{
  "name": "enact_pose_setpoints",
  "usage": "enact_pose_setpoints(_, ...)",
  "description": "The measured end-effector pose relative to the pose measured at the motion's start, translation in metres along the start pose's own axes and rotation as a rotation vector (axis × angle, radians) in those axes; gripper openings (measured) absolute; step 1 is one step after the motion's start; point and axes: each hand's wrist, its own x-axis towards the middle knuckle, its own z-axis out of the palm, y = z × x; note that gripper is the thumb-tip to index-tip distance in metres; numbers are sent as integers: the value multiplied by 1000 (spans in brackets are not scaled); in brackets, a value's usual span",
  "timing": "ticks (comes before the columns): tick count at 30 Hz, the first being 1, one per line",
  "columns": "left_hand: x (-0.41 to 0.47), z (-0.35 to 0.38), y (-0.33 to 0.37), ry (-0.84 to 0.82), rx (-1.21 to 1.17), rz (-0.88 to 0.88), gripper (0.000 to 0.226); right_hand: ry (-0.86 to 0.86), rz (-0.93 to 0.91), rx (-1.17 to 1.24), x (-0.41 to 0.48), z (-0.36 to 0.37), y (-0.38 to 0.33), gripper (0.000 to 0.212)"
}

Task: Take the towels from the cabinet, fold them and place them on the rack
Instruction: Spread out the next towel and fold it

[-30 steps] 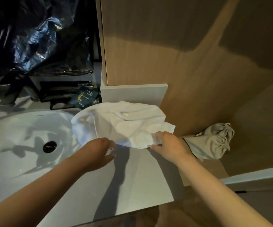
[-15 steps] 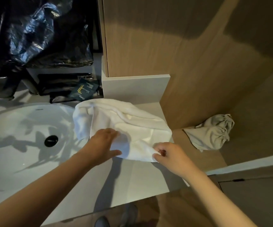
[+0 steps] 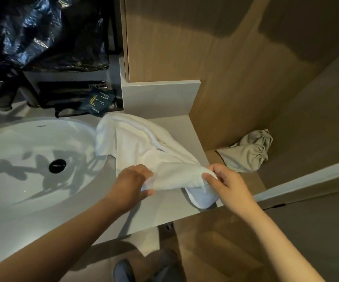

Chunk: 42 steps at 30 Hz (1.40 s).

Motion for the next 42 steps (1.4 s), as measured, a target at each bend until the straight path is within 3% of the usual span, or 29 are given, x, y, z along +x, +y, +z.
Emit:
enact_pose_setpoints(3,-6,-5,6,71,-9,-24,22,17,-11,30,3,-3,-2,13)
enact_pose_setpoints(8,-13,-32,22,145,-106,-12,26,14,0,166,19,-28,0,15)
enact_pose_setpoints(14,1,-62,35,206,-159,-174,38,-137,-34,251,44,-65,2,15)
enact_pose_setpoints(17,-2,-57,35,210,-190,-198,32,-102,-46,165,56,-63,10,3)
enact_pose_setpoints(21,3,-51,44,290,-356,-248,24,13,17,-17,69,-57,16,9)
enact_pose_setpoints(24,16,-54,54,329,-487,-322,24,-11,-71,-133,65,-50,4,38)
enact_pose_setpoints(29,35,-66,74,331,-712,-336,6,-13,-165,-17,42,-42,-9,35)
enact_pose_setpoints(32,40,-70,82,324,-763,-288,12,-59,-189,71,28,-37,-11,36)
enact_pose_setpoints(37,43,-73,97,308,-863,-235,13,13,-271,-23,22,-27,-20,39)
enact_pose_setpoints(42,39,-77,99,216,-910,-166,16,140,-406,-139,28,-32,-22,14)
